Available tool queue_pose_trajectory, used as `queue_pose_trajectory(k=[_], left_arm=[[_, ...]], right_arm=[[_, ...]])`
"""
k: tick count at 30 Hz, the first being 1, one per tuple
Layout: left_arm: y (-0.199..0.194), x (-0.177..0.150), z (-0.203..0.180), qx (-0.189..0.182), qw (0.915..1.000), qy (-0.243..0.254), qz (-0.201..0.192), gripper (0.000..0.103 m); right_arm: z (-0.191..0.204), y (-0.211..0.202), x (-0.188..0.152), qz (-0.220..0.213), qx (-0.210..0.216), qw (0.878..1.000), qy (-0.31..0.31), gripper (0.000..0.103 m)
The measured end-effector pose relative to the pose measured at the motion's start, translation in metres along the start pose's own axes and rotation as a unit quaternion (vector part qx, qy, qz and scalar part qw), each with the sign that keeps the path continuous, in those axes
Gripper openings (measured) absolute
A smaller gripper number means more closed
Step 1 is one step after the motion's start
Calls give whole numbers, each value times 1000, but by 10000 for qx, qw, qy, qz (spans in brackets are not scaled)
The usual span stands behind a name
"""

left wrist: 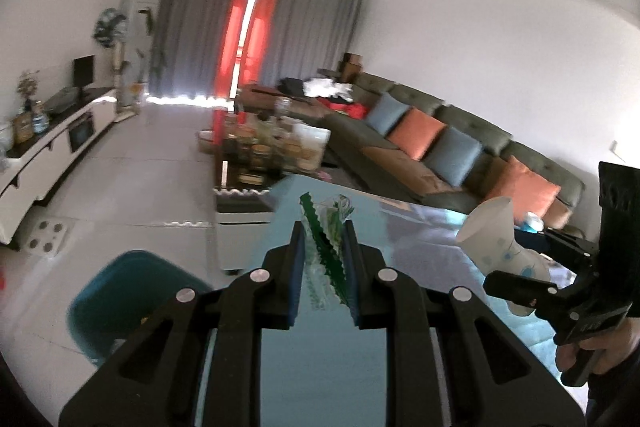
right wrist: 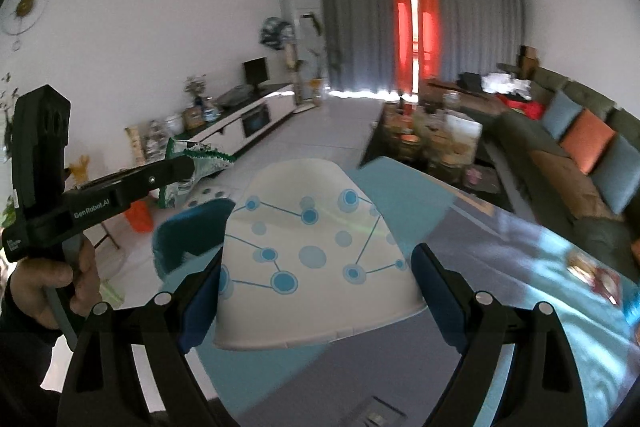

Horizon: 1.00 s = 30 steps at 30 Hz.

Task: Collect trash
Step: 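Carry the paper cup and snack bag over to the teal bin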

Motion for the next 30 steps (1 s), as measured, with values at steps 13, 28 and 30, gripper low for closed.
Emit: queue_pose_trajectory(k=[13, 28, 30], left_arm=[[-56, 38, 155, 960, 9942, -399, -267, 19], [-38, 14, 248, 1621, 9843, -687, 122, 19], [-30, 7, 257, 1708, 9825, -723, 196, 19]], right_arm=[[80, 85, 77, -119, 954, 9936, -594, 86], [146, 174, 88, 482, 1603, 9817, -905, 86], [151, 180, 85, 571, 1626, 9808, -909, 86]])
Point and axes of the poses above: each gripper's, at about its wrist camera, not at the fingertips, and y roughly the way its jaws point, z to its left, x to its top, the point moved 8 cm from there along y, roughly the way its jaws point, and after that the axes turned 15 degrees about -y, right-handed, at the moved point
